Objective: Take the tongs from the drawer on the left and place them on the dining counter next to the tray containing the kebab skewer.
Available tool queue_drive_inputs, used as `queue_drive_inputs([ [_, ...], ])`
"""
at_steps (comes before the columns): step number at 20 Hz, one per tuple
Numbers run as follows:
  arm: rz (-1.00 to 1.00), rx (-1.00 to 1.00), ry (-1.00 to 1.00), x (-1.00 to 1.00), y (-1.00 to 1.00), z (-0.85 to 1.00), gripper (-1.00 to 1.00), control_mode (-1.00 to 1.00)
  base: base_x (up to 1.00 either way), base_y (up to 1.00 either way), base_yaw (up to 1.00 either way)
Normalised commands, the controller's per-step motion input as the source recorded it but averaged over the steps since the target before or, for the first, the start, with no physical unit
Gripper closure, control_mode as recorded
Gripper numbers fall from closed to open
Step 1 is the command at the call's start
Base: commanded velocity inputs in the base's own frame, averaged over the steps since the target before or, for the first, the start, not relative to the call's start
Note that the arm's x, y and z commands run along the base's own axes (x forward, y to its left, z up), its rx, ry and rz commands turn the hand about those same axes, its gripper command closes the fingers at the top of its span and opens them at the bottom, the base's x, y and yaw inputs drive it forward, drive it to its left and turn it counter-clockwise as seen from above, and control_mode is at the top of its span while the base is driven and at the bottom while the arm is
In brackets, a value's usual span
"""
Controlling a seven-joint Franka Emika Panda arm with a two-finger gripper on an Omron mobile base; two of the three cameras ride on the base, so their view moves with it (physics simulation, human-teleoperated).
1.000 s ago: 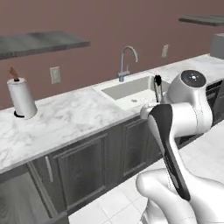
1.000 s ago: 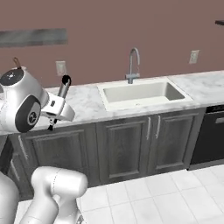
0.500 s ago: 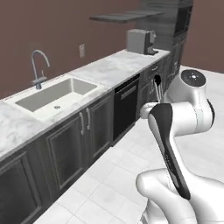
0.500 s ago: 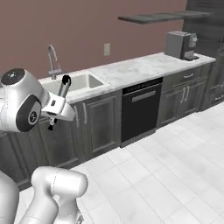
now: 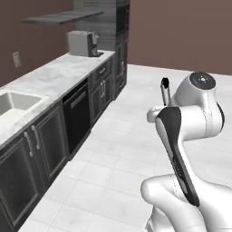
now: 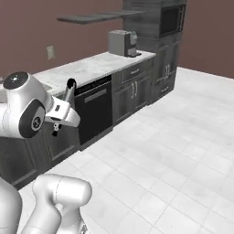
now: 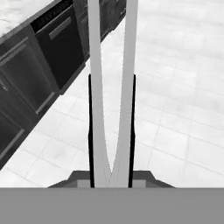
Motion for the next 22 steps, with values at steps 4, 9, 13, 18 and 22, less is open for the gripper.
queue_drive_inputs([
  [4, 0.00, 0.00, 0.00, 0.00, 0.00, 0.00, 1.00, 1.00, -0.31, -0.11, -0.38],
  [9, 0.00, 0.00, 0.00, 0.00, 0.00, 0.00, 1.00, 1.00, -0.39, -0.12, -0.41],
  [13, 0.00, 0.00, 0.00, 0.00, 0.00, 0.00, 1.00, 1.00, -0.44, -0.14, -0.43],
  [18, 0.00, 0.00, 0.00, 0.00, 0.00, 0.00, 1.00, 1.00, -0.70, -0.13, -0.37],
  [22, 0.00, 0.00, 0.00, 0.00, 0.00, 0.00, 1.00, 1.00, -0.79, -0.05, -0.31],
])
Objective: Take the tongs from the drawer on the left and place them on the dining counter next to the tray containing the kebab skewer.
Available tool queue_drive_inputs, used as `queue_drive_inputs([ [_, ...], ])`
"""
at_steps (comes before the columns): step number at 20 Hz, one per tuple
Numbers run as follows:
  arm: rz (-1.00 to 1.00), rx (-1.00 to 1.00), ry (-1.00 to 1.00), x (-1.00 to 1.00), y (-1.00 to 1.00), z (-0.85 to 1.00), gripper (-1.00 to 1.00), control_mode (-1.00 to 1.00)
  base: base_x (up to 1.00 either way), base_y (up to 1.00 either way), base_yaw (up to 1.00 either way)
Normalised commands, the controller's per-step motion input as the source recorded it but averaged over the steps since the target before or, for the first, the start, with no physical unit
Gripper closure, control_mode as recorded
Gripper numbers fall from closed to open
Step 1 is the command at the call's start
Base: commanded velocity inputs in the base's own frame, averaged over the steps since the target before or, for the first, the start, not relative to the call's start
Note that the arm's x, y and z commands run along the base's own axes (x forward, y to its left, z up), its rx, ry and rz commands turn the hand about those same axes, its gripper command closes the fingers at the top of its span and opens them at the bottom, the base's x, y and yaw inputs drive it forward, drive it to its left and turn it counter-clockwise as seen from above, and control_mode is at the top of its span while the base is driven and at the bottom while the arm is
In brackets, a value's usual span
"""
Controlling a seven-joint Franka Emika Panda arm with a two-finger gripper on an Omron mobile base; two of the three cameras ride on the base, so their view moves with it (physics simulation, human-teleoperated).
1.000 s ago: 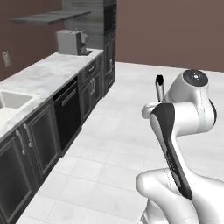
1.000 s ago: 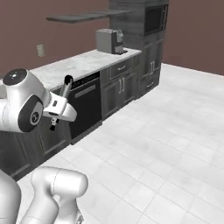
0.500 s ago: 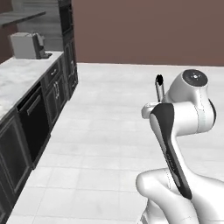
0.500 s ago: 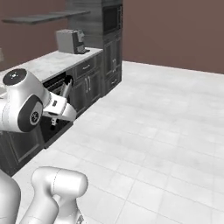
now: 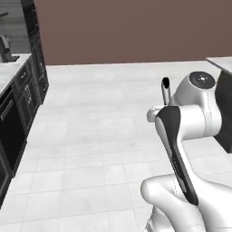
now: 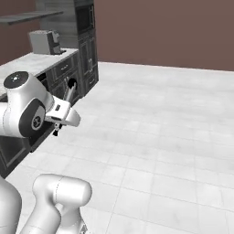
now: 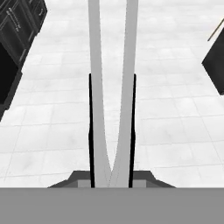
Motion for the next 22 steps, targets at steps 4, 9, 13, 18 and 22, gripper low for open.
queue_drive_inputs([
  [4, 0.00, 0.00, 0.00, 0.00, 0.00, 0.00, 1.00, 1.00, -0.78, -0.03, -0.22],
  [9, 0.00, 0.00, 0.00, 0.00, 0.00, 0.00, 1.00, 1.00, -0.17, -0.45, -0.14],
  [13, 0.00, 0.00, 0.00, 0.00, 0.00, 0.00, 1.00, 1.00, 0.03, -0.73, -0.07],
  [18, 0.00, 0.00, 0.00, 0.00, 0.00, 0.00, 1.00, 1.00, 0.09, -0.78, -0.08],
  [22, 0.00, 0.00, 0.00, 0.00, 0.00, 0.00, 1.00, 1.00, 0.88, -0.21, -0.17],
])
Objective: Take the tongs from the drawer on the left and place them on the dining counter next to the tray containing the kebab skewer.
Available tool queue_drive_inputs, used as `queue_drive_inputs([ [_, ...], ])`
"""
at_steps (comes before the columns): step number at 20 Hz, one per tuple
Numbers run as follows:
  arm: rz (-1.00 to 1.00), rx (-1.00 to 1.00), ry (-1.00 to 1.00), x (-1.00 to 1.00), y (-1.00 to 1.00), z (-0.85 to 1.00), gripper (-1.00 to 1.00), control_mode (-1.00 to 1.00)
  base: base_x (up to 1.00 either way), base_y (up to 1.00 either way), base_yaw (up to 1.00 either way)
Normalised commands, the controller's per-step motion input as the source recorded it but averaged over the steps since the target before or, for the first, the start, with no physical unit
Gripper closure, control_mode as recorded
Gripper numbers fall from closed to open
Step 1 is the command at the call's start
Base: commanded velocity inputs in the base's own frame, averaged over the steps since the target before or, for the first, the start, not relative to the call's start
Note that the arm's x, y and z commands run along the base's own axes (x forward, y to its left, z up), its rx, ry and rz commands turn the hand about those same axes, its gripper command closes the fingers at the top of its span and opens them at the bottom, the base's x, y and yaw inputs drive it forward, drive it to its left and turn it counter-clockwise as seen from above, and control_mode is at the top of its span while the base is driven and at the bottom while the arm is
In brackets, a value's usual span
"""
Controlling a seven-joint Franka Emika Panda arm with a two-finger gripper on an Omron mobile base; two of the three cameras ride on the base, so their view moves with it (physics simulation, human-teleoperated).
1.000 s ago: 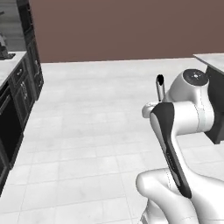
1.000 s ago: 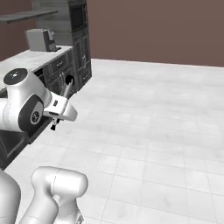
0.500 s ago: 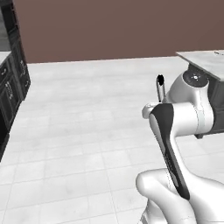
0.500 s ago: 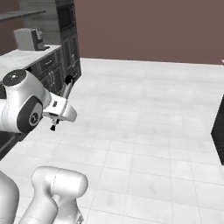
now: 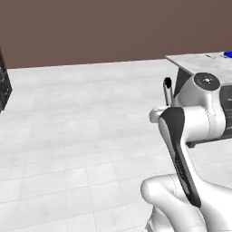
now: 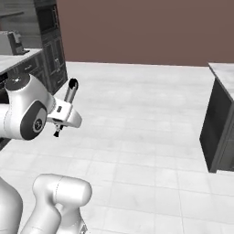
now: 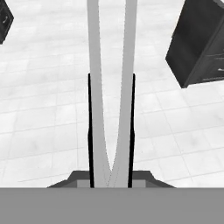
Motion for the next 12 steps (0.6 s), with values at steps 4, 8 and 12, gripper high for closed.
queue_drive_inputs([
  [4, 0.00, 0.00, 0.00, 0.00, 0.00, 0.00, 1.00, 1.00, 1.00, 0.00, -0.14],
  [8, 0.00, 0.00, 0.00, 0.00, 0.00, 0.00, 1.00, 1.00, 1.00, 0.00, -0.09],
  [12, 0.00, 0.00, 0.00, 0.00, 0.00, 0.00, 1.00, 1.00, 1.00, 0.00, -0.20],
])
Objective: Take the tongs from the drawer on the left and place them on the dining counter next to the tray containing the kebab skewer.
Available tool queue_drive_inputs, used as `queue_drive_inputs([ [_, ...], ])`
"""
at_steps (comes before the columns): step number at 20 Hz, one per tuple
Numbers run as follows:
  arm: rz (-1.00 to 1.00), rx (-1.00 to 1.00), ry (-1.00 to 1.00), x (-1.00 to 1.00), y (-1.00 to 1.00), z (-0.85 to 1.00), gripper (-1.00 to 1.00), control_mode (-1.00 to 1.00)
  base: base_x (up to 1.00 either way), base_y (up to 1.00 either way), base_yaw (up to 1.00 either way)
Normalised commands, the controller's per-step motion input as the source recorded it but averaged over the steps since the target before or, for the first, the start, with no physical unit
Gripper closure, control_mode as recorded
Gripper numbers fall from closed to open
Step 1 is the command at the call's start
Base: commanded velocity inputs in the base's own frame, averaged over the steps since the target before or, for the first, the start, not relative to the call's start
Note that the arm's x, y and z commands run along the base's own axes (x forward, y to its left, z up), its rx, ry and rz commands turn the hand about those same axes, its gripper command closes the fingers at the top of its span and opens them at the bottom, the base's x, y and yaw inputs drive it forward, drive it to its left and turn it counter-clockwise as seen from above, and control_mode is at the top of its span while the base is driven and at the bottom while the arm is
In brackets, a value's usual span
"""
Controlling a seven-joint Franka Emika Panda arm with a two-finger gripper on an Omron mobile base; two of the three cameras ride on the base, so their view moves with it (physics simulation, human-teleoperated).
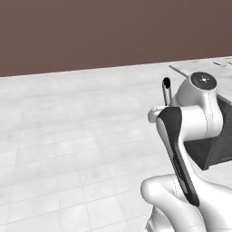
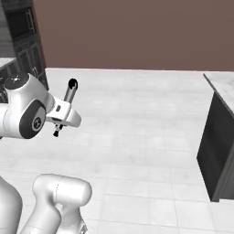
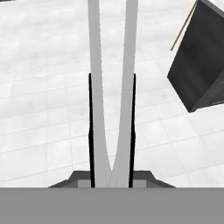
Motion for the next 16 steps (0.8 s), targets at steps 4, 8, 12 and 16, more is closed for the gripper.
queue_drive_inputs([
  [4, 0.00, 0.00, 0.00, 0.00, 0.00, 0.00, 1.00, 1.00, 1.00, 0.00, -0.23],
  [8, 0.00, 0.00, 0.00, 0.00, 0.00, 0.00, 1.00, 1.00, 1.00, 0.00, -0.24],
  [12, 0.00, 0.00, 0.00, 0.00, 0.00, 0.00, 1.00, 1.00, 1.00, 0.02, -0.29],
  [16, 0.00, 0.00, 0.00, 0.00, 0.00, 0.00, 1.00, 1.00, 1.00, 0.20, -0.41],
])
